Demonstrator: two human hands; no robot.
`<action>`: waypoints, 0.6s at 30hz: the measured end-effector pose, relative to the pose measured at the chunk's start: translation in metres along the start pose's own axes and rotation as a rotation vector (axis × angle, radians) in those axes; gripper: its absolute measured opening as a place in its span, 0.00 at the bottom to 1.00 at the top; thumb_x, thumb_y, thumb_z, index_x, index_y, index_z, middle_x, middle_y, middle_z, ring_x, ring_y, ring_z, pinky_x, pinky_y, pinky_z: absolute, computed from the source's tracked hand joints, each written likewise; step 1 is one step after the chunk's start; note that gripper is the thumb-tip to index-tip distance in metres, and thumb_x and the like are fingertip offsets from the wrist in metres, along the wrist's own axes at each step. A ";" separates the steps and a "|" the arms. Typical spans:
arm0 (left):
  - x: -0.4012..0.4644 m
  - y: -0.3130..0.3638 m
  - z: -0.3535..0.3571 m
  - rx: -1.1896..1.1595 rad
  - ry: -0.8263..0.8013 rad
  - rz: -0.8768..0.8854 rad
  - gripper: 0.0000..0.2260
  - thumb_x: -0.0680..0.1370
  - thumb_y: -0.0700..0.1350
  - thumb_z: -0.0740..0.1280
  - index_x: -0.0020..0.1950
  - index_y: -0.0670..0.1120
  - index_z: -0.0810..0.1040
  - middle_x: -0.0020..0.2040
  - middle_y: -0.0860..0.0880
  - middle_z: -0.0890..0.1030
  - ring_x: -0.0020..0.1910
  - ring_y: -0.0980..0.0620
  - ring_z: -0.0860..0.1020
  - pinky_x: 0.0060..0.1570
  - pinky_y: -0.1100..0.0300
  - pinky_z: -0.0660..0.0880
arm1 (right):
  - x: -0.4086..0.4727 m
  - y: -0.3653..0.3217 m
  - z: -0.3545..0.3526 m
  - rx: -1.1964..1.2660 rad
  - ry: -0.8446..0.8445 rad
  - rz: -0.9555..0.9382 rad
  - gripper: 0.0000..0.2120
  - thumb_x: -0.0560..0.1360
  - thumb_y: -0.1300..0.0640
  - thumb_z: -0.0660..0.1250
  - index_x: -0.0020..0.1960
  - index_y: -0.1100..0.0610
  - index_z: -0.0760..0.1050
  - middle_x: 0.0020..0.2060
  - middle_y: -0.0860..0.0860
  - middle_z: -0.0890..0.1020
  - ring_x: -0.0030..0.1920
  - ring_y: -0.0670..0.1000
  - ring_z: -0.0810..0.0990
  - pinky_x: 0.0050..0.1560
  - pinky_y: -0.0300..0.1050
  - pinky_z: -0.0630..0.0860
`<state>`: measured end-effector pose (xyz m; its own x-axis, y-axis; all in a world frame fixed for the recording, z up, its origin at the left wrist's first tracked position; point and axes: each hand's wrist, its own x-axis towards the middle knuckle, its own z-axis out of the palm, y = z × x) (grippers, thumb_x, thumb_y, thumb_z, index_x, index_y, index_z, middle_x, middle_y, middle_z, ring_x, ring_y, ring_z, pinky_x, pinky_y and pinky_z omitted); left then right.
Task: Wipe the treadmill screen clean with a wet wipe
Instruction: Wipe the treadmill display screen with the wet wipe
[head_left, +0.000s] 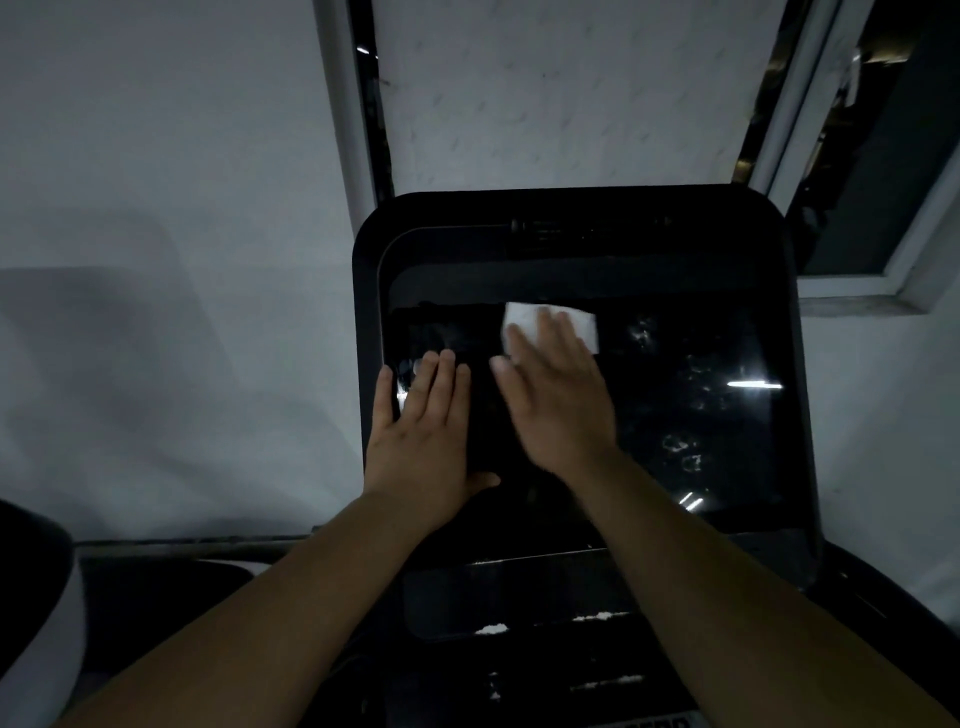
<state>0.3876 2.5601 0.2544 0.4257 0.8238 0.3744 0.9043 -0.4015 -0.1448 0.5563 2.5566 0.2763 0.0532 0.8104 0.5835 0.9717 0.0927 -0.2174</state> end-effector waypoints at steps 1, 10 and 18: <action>0.000 0.000 0.000 0.009 0.000 0.001 0.54 0.74 0.75 0.59 0.82 0.45 0.34 0.83 0.44 0.36 0.81 0.47 0.32 0.75 0.36 0.32 | -0.001 0.019 -0.003 -0.056 0.037 0.018 0.32 0.81 0.38 0.42 0.78 0.50 0.65 0.81 0.59 0.61 0.82 0.61 0.54 0.79 0.53 0.51; -0.001 0.001 0.002 0.020 0.008 0.000 0.54 0.73 0.75 0.59 0.82 0.44 0.36 0.83 0.43 0.36 0.81 0.47 0.33 0.76 0.36 0.33 | -0.038 0.036 0.010 -0.104 -0.062 -0.075 0.34 0.83 0.34 0.42 0.80 0.53 0.62 0.82 0.58 0.58 0.83 0.56 0.50 0.81 0.51 0.48; -0.001 0.003 0.001 0.030 0.006 -0.014 0.55 0.72 0.75 0.60 0.82 0.44 0.37 0.83 0.43 0.38 0.81 0.47 0.34 0.76 0.36 0.34 | -0.057 0.030 0.018 -0.062 -0.010 0.045 0.36 0.83 0.34 0.43 0.82 0.56 0.59 0.82 0.60 0.55 0.83 0.58 0.47 0.81 0.57 0.50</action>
<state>0.3896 2.5588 0.2523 0.4127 0.8270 0.3818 0.9108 -0.3777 -0.1666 0.5783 2.5235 0.2224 0.0954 0.8189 0.5659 0.9807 0.0202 -0.1946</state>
